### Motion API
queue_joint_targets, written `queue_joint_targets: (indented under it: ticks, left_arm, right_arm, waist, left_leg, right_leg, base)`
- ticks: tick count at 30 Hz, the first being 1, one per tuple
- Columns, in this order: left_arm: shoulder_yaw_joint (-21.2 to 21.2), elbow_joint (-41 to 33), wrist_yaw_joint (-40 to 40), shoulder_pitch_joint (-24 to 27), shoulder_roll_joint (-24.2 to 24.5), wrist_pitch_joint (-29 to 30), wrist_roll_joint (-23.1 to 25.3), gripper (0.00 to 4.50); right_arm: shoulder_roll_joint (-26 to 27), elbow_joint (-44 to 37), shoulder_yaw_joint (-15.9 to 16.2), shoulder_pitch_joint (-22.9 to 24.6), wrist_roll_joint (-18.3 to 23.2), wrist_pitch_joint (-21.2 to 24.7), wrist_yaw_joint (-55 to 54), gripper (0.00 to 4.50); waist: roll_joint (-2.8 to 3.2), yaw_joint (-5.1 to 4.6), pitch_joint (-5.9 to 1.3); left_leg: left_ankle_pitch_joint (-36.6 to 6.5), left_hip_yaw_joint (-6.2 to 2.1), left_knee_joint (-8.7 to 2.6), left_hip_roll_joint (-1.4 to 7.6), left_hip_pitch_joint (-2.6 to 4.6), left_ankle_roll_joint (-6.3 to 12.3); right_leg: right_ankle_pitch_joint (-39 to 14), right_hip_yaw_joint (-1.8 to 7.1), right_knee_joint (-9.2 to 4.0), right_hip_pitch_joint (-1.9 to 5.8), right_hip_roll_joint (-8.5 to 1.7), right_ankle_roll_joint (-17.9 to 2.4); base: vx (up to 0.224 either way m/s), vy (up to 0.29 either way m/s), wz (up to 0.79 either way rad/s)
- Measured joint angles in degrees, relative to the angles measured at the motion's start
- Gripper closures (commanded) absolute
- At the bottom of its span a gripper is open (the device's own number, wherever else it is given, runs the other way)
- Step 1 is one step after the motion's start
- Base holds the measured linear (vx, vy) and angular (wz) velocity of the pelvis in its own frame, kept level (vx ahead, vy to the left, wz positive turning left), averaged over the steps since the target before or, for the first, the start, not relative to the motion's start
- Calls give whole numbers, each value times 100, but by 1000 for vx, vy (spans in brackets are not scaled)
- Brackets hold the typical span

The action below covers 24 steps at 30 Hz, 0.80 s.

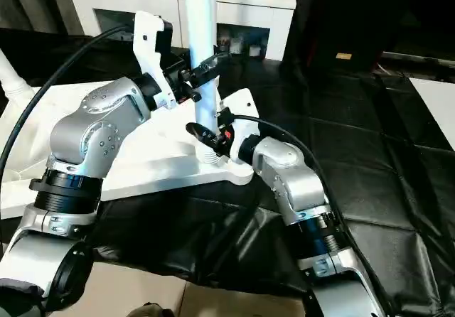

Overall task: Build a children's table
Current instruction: Insert table leg to table base

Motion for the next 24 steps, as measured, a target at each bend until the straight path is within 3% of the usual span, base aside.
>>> queue_joint_targets:
  ticks: [5,19,20,24]
  left_arm:
    - [-29,-31,-106,0,27,7,-21,273]
    - [-93,-126,-234,0,68,115,-80,273]
    - [-95,-126,-236,0,73,117,-80,273]
    - [-112,-126,-251,0,106,117,-80,273]
  right_arm:
    - [-330,-1,-22,-142,91,146,407,149]
    - [-510,66,-67,-234,174,250,890,149]
    - [-510,66,-67,-234,177,258,898,175]
    - [-505,66,-51,-237,182,275,987,202]
  waist:
    - [-2,-4,1]
    - [-2,-4,1]
    - [-2,-4,1]
    - [-2,-1,1]
  left_leg:
    - [0,1,0,0,0,0]
    - [0,1,0,0,0,1]
    - [0,1,0,0,0,1]
    - [0,1,0,0,0,1]
  right_leg:
    - [0,0,0,0,0,0]
    - [0,0,0,-1,0,0]
    - [0,0,0,-1,0,0]
    - [0,0,0,-1,0,0]
  base:
    - [0,0,0]
    - [0,0,0]
    - [0,0,0]
    - [0,0,0]
